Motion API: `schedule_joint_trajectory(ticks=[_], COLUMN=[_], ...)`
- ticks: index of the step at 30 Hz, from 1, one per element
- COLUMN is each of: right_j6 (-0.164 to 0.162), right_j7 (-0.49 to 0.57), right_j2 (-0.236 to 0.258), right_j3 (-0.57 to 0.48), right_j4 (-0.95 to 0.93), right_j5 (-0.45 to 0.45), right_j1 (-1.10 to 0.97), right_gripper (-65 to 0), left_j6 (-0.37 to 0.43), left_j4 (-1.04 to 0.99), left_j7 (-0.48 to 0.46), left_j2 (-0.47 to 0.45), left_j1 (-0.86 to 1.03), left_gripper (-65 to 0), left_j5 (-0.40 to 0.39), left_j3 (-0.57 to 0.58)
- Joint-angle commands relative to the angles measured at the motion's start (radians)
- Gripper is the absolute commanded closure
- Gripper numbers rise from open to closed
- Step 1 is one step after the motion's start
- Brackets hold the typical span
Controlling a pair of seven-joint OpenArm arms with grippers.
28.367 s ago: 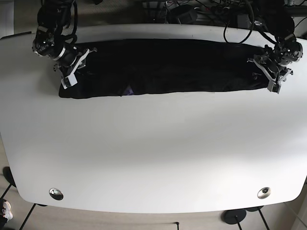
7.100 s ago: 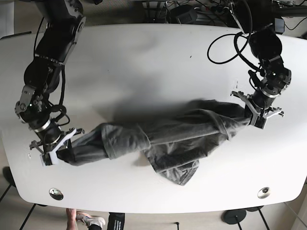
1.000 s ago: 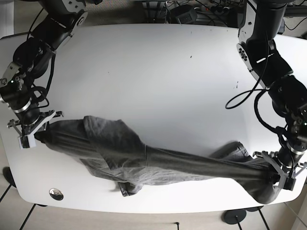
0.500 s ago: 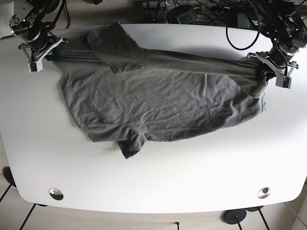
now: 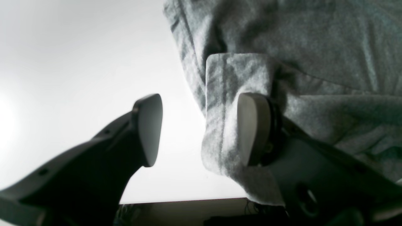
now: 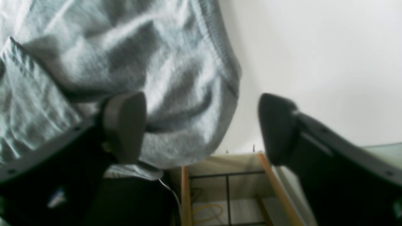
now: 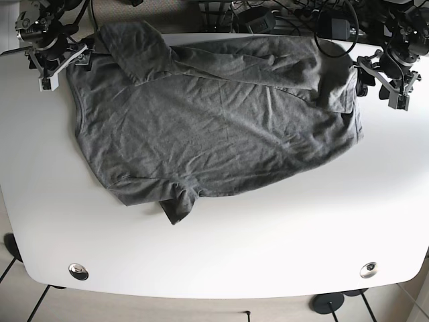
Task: Fold the T-shirt properly
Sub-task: 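Release and regrasp the shirt edge with both grippers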
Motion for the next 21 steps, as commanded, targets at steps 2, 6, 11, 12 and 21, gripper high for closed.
schedule_joint_trajectory(ticks=[2,6,11,12,21], right_j6=[0.001,0.001,0.001,0.001,0.001], right_j7=[0.02,0.022,0.02,0.022,0.347], right_j2=[0.028,0.048,0.051,0.06,0.178], right_j3=[0.008,0.0,-0.063,-0.089,-0.273], right_j4=[0.023,0.017,-0.028,-0.06,-0.672], right_j5=[0.081,0.074,-0.052,-0.086,-0.299], right_j1=[0.004,0.084,0.266,0.311,0.67], right_gripper=[-58.3,-58.3,-58.3,-58.3,-58.3], left_j6=[-0.04,-0.053,-0.053,-0.053,-0.053], left_j4=[0.024,0.018,0.016,0.016,0.013], left_j7=[-0.021,-0.021,-0.021,-0.021,-0.021], left_j2=[-0.02,-0.012,-0.01,-0.01,-0.01], left_j1=[0.009,0.006,0.004,0.004,0.004], left_gripper=[-35.1,-35.0,-35.0,-35.0,-35.0], left_j5=[-0.019,-0.019,-0.017,-0.017,-0.01], left_j3=[-0.01,-0.105,-0.106,-0.106,-0.109])
